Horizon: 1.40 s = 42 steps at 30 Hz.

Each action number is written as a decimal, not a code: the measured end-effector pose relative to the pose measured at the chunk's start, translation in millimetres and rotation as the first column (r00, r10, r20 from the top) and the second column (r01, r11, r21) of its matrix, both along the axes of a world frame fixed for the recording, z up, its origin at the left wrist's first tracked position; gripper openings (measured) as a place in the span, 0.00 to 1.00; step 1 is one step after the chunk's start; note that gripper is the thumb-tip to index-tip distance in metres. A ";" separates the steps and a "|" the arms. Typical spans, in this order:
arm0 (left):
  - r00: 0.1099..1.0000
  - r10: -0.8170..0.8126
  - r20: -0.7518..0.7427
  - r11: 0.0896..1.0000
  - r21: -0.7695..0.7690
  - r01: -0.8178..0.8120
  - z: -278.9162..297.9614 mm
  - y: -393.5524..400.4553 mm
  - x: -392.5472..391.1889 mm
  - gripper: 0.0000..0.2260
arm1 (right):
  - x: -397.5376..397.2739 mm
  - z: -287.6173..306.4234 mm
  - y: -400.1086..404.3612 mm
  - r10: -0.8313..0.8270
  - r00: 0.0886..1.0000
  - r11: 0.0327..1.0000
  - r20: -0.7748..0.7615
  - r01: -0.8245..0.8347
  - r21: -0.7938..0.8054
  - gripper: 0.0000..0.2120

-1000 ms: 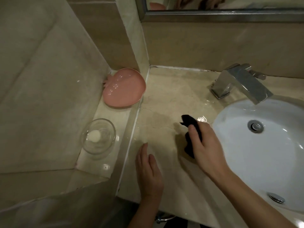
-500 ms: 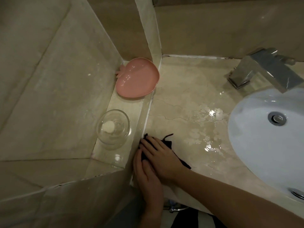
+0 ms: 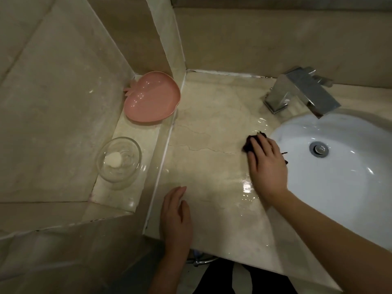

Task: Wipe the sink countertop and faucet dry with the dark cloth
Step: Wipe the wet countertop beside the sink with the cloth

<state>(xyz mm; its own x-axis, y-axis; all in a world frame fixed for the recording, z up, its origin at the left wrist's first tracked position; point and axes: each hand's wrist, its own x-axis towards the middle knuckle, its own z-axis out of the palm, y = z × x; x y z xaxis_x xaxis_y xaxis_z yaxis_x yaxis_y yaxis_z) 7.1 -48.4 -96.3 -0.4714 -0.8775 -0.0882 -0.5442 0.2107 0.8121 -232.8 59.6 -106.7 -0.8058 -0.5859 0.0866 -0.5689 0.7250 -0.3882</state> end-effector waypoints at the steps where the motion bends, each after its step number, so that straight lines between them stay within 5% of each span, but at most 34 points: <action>1: 1.000 0.005 -0.015 1.000 0.016 -0.004 0.3 3.0 0.5 0.18 | -3.6 4.6 10.4 -0.002 1.000 1.000 0.016 0.002 0.012 0.17; 6: 0.997 0.062 -0.042 0.996 0.065 -0.059 9.2 8.1 6.6 0.20 | 9.7 46.8 -4.3 -0.037 0.997 0.995 0.072 0.044 -0.089 0.15; 10: 0.987 0.153 -0.039 0.982 0.118 -0.147 19.2 7.2 19.5 0.16 | 96.3 73.3 -49.6 -0.003 0.956 0.976 0.295 0.066 -0.206 0.18; 16: 0.938 0.336 -0.090 0.895 0.341 -0.288 26.7 -4.7 55.6 0.15 | 227.0 32.1 -92.1 0.211 0.905 0.968 0.371 -0.142 -0.205 0.25; 18: 0.953 0.294 -0.067 0.901 0.354 -0.253 30.6 -5.8 65.2 0.16 | 233.1 9.9 -96.2 0.302 0.922 0.951 0.243 -0.275 -0.140 0.23; 22: 0.962 0.266 -0.066 0.924 0.302 -0.235 28.5 -0.1 63.0 0.16 | 236.1 -11.1 -86.3 0.478 0.876 0.878 0.058 -0.477 -0.031 0.23; 26: 0.950 0.313 0.012 0.928 0.209 -0.309 20.8 4.1 51.8 0.14 | 235.9 -12.1 -59.7 0.424 0.905 0.905 0.035 -0.422 -0.053 0.22; 29: 0.977 0.209 0.033 0.967 0.141 -0.212 20.4 3.3 47.7 0.14 | 216.4 -16.7 -26.8 0.429 0.903 0.903 0.034 -0.426 -0.062 0.22; 42: 0.994 0.101 -0.027 0.980 0.176 -0.095 18.0 9.5 37.8 0.13 | 44.7 1.4 81.8 0.226 0.974 0.974 0.000 -0.226 0.017 0.19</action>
